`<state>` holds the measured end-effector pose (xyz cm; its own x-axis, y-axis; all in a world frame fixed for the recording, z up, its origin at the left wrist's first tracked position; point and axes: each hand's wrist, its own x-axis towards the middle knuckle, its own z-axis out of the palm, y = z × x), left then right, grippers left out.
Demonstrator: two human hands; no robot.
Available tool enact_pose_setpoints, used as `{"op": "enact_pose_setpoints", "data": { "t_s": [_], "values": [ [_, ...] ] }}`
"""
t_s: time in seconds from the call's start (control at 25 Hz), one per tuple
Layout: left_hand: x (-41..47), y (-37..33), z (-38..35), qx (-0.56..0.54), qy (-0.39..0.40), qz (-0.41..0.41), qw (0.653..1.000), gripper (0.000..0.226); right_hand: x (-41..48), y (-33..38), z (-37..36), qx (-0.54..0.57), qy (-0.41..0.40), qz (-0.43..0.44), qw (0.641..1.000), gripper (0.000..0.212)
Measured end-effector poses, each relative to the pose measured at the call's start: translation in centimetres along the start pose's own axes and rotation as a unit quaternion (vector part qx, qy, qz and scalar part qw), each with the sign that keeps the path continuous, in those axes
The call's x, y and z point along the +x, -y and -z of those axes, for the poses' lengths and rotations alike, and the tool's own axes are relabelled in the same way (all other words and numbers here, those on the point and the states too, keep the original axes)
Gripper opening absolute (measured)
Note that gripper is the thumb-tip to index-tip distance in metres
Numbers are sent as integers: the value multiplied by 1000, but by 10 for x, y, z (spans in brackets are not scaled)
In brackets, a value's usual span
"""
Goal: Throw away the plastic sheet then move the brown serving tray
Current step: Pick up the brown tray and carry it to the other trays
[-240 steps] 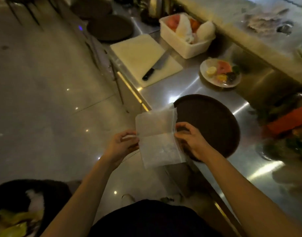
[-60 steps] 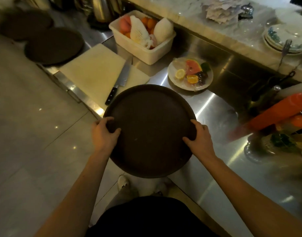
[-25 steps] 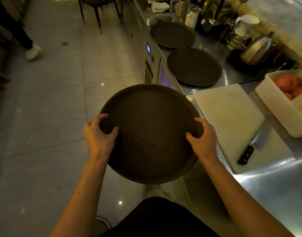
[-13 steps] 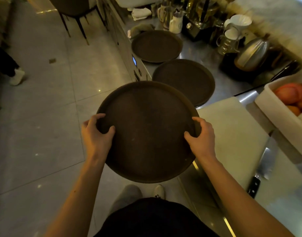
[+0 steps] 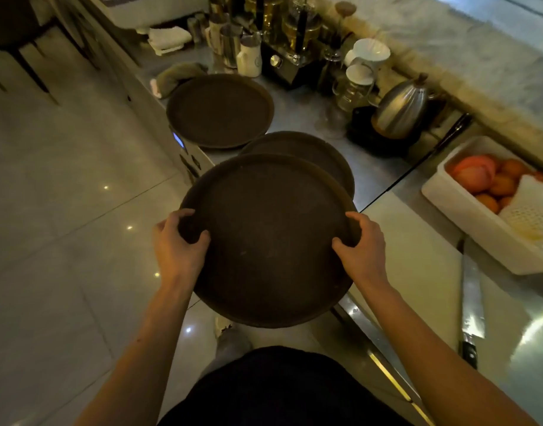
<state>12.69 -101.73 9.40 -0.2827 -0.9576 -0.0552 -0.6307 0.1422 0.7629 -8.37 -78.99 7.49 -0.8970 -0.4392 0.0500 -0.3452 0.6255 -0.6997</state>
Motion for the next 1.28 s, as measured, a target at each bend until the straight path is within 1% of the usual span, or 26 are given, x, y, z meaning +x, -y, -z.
{"op": "enact_pose_setpoints", "data": {
  "t_s": [0.2,0.4,0.64,0.8,0.88,1.08,1.28],
  "values": [
    [90,-5,-14,0,72,-67,995,49,29,27,-30,-27,-40,-61,997,57],
    [154,-23,-44,20,123,-96,988,48,42,34,-50,-60,-56,-114,990,57],
    [187,-47,-92,70,173,-132,973,49,70,14,-53,-85,-53,-153,983,59],
    [200,-62,-123,87,196,-142,966,49,101,-8,-56,-67,-37,-169,983,60],
    [207,-68,-134,104,203,-138,964,48,114,-18,-58,-59,-36,-180,981,60],
    [218,-79,-165,143,239,-118,953,47,144,-36,-63,-39,-3,-204,978,61],
    [220,-80,-181,166,267,-109,943,46,150,-47,-67,-35,26,-225,973,62]
  ]
}}
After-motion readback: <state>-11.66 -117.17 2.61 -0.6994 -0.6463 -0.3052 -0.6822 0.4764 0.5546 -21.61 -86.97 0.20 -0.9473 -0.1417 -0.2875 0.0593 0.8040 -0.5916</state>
